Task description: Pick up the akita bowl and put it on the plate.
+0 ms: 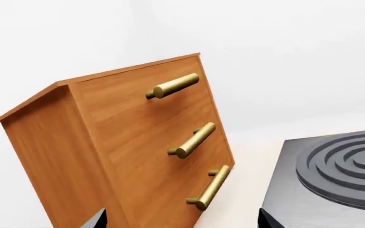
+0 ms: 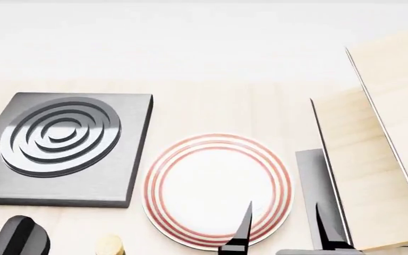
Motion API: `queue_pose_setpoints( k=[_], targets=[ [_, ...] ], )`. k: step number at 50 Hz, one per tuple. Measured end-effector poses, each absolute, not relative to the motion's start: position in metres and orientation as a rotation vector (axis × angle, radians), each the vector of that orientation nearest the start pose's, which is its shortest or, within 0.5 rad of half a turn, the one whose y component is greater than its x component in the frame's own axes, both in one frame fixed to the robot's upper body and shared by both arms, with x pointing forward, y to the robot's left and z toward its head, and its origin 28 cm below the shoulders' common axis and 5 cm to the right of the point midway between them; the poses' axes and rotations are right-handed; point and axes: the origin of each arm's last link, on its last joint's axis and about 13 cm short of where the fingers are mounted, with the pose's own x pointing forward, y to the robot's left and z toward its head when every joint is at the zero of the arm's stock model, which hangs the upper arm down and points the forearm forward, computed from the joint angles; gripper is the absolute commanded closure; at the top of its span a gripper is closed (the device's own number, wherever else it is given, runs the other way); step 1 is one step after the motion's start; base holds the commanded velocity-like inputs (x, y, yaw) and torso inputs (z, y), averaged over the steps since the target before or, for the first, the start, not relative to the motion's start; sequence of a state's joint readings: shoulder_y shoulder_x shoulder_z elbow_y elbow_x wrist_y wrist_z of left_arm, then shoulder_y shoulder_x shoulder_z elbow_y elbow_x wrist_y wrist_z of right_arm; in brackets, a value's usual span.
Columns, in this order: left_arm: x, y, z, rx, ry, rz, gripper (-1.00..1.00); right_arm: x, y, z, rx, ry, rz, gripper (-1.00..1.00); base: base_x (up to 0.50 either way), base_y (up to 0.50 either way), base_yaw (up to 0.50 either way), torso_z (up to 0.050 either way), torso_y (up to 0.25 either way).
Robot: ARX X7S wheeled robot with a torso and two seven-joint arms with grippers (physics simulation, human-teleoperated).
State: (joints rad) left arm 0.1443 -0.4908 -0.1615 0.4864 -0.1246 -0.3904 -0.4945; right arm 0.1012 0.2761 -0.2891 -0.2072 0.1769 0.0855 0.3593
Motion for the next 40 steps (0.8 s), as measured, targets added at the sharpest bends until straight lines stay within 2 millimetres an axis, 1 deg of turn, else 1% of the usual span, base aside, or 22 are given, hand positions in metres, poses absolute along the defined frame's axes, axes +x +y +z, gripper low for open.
queue_pose_setpoints(
  k=[16,26,40],
  targets=[
    [0.171,0.326,0.096,0.361,0.032,0.487,-1.00,0.227,-0.095,0.061,-0.074,-0.156,-0.039,-1.00,0.00,0.00,0.00,0.000,0.000],
    [0.170,0.328,0.092,0.325,0.119,0.458,-1.00,0.228,-0.094,0.059,-0.077,-0.150,-0.039,-1.00,0.00,0.00,0.00,0.000,0.000],
    [0.170,0.330,0.087,0.287,0.190,0.438,-1.00,0.230,-0.094,0.057,-0.080,-0.143,-0.039,-1.00,0.00,0.00,0.00,0.000,0.000]
  ],
)
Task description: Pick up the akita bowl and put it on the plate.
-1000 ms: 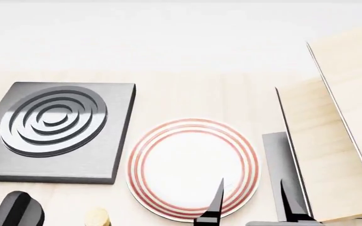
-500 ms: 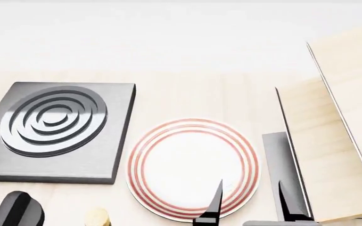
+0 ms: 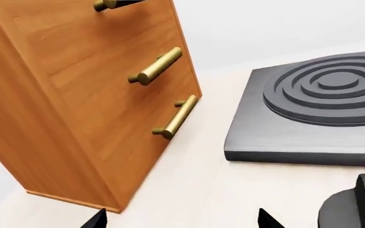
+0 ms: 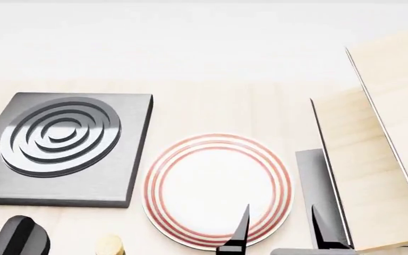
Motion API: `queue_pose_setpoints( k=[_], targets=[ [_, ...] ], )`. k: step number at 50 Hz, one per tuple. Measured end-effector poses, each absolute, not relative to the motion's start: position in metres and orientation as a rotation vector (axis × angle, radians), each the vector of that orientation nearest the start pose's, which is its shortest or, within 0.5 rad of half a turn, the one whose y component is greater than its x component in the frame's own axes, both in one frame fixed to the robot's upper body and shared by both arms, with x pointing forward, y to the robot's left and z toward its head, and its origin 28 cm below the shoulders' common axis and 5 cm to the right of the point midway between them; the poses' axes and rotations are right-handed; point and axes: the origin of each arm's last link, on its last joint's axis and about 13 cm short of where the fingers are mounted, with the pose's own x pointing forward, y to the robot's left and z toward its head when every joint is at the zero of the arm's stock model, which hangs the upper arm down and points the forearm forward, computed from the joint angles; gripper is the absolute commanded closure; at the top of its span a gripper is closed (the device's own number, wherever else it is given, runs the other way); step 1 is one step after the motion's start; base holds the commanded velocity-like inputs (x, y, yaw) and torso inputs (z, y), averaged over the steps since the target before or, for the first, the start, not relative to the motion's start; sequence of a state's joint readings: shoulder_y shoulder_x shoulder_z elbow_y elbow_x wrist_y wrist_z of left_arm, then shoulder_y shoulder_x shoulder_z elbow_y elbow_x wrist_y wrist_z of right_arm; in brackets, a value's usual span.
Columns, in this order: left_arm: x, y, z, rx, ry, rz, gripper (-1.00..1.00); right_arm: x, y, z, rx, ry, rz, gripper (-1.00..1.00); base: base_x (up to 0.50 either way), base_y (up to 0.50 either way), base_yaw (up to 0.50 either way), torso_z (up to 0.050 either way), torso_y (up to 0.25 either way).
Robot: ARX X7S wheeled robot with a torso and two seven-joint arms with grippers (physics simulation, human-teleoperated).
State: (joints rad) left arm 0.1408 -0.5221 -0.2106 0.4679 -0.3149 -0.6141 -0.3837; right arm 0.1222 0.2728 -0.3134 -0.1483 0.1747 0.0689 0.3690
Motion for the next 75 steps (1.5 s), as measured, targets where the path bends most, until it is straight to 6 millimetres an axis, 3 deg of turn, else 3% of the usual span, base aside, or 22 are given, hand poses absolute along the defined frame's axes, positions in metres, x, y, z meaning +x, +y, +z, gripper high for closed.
queue_pose_setpoints(
  k=[38,75],
  targets=[
    [0.170,0.329,0.071,0.253,0.340,0.375,-1.00,0.233,-0.093,0.052,-0.086,-0.128,-0.044,-1.00,0.00,0.00,0.00,0.000,0.000],
    [0.158,0.339,0.070,0.212,0.410,0.328,-1.00,0.236,-0.091,0.049,-0.098,-0.112,-0.048,-1.00,0.00,0.00,0.00,0.000,0.000]
  ],
)
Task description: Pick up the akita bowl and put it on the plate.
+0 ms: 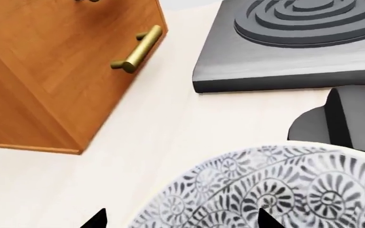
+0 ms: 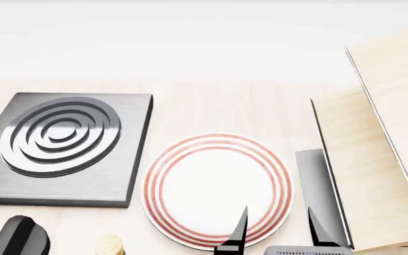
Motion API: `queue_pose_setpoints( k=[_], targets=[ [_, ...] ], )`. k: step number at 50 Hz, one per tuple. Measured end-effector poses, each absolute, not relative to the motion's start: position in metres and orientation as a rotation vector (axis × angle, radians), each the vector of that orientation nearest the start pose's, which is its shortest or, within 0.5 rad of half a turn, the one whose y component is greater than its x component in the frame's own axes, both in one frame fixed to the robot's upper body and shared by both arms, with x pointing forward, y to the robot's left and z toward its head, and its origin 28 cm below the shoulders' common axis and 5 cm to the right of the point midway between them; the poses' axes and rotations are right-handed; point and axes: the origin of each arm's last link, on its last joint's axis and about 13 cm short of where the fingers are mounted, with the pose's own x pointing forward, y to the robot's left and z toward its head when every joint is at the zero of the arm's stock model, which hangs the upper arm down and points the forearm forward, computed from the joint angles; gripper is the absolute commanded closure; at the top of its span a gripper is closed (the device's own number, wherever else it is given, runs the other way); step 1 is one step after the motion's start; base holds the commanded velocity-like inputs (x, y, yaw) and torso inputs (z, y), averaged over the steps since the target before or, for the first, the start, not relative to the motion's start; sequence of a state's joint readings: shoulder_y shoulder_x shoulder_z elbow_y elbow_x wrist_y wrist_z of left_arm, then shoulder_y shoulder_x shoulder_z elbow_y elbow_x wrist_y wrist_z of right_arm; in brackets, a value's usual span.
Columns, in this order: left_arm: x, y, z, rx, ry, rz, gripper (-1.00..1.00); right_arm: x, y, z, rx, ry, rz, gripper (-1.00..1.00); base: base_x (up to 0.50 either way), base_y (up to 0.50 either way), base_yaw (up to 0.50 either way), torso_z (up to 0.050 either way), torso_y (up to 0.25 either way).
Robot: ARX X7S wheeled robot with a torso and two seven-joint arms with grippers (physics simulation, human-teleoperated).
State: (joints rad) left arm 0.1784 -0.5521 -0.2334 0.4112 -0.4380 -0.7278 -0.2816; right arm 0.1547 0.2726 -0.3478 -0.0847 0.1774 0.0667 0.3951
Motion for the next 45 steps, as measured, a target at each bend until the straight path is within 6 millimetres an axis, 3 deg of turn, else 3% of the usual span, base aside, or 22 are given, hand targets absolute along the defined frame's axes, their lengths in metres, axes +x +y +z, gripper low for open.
queue_pose_setpoints(
  k=[45],
  targets=[
    [0.157,0.349,0.066,0.280,0.495,0.264,-1.00,0.236,-0.090,0.046,-0.102,-0.102,-0.052,-1.00,0.00,0.00,0.00,-0.001,0.000]
  ],
)
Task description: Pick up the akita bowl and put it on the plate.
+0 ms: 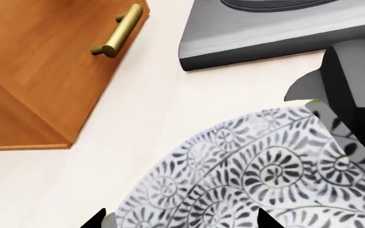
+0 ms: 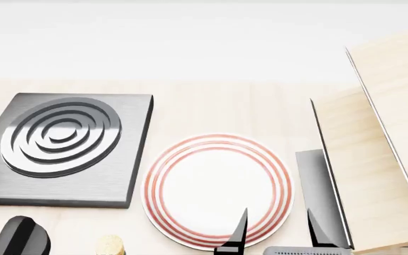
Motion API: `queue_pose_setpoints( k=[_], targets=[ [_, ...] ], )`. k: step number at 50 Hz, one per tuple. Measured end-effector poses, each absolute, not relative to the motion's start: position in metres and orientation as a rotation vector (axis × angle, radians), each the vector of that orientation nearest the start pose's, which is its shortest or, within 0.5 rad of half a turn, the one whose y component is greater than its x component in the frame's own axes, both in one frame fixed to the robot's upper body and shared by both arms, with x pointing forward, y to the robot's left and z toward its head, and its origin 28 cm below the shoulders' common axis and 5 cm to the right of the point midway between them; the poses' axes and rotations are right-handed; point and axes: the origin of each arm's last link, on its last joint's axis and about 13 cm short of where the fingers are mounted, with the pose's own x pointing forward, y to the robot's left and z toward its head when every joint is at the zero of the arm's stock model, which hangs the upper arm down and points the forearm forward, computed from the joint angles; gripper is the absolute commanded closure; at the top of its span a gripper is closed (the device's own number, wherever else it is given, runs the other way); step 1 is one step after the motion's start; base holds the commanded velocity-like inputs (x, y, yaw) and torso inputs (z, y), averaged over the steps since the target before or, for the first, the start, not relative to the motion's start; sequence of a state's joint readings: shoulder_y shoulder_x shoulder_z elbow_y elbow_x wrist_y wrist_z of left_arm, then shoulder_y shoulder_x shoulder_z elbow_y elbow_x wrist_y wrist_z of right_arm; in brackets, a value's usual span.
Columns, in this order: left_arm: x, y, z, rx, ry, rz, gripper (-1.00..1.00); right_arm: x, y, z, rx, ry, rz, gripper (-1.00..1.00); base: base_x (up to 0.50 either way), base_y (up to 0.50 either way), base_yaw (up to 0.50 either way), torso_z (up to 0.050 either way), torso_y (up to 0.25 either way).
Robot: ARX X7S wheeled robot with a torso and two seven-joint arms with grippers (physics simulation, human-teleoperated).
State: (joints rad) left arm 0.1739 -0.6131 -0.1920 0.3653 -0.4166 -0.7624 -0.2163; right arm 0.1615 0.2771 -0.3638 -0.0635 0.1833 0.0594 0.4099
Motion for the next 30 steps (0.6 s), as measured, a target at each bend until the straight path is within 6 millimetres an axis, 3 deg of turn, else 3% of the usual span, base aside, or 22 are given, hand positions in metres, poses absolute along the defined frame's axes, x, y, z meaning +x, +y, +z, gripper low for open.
queue_pose_setpoints(
  k=[1,2,30],
  targets=[
    [0.1576,0.3494,0.0657,0.285,0.497,0.262,-1.00,0.2364,-0.0904,0.0458,-0.102,-0.101,-0.052,-1.00,0.00,0.00,0.00,0.000,0.000],
    [0.1579,0.3494,0.0658,0.290,0.498,0.259,1.00,0.2365,-0.0904,0.0457,-0.102,-0.101,-0.052,-1.00,0.00,0.00,0.00,-0.010,0.000],
    [0.1580,0.3419,0.0682,0.422,0.471,0.263,1.00,0.2365,-0.0906,0.0435,-0.099,-0.097,-0.052,-1.00,0.01,0.00,-0.01,-0.004,0.000]
  ],
)
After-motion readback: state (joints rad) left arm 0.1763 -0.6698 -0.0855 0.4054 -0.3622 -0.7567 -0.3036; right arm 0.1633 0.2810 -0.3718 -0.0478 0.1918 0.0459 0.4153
